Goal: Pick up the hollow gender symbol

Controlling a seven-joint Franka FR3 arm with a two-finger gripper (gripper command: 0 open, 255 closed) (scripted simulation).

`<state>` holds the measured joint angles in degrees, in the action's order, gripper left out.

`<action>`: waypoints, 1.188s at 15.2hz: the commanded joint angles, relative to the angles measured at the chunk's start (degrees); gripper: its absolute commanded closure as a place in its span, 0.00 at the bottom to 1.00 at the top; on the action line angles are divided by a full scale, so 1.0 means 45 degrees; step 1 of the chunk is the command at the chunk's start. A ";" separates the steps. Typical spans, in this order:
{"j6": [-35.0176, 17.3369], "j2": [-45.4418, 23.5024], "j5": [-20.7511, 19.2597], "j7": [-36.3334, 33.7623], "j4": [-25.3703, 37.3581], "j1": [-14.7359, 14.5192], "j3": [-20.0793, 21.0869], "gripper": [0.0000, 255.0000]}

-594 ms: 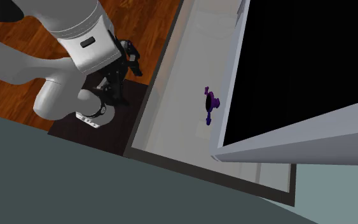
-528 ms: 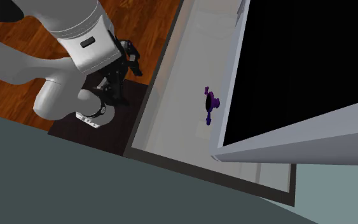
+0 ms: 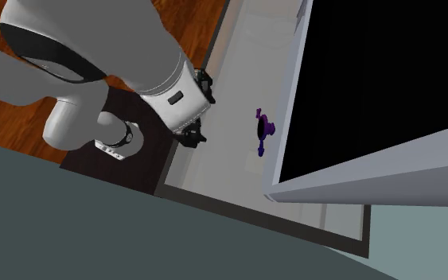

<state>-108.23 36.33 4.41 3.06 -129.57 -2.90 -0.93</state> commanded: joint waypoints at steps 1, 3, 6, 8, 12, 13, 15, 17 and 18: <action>-0.0864 -0.0719 0.0547 0.0326 0.0075 -0.0235 -0.0264 0.00; -0.1587 -0.1519 0.1137 0.0732 0.0319 -0.0489 -0.0549 0.00; -0.2522 -0.2771 0.2155 0.1453 0.0839 -0.0910 -0.0977 0.00; -0.3029 -0.3633 0.2933 0.2009 0.1292 -0.1195 -0.1249 0.00; -0.3665 -0.5233 0.4525 0.3131 0.2330 -0.1671 -0.1690 0.00; -0.3816 -0.5252 0.4576 0.3210 0.2184 -0.1672 -0.1683 0.00; -0.4118 -0.5298 0.4680 0.3368 0.1902 -0.1691 -0.1684 0.00; -0.4419 -0.5354 0.4792 0.3531 0.1630 -0.1714 -0.1689 0.00; -0.4569 -0.5386 0.4851 0.3616 0.1499 -0.1725 -0.1691 0.00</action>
<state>-127.61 12.85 25.95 18.87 -122.19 -10.57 -8.55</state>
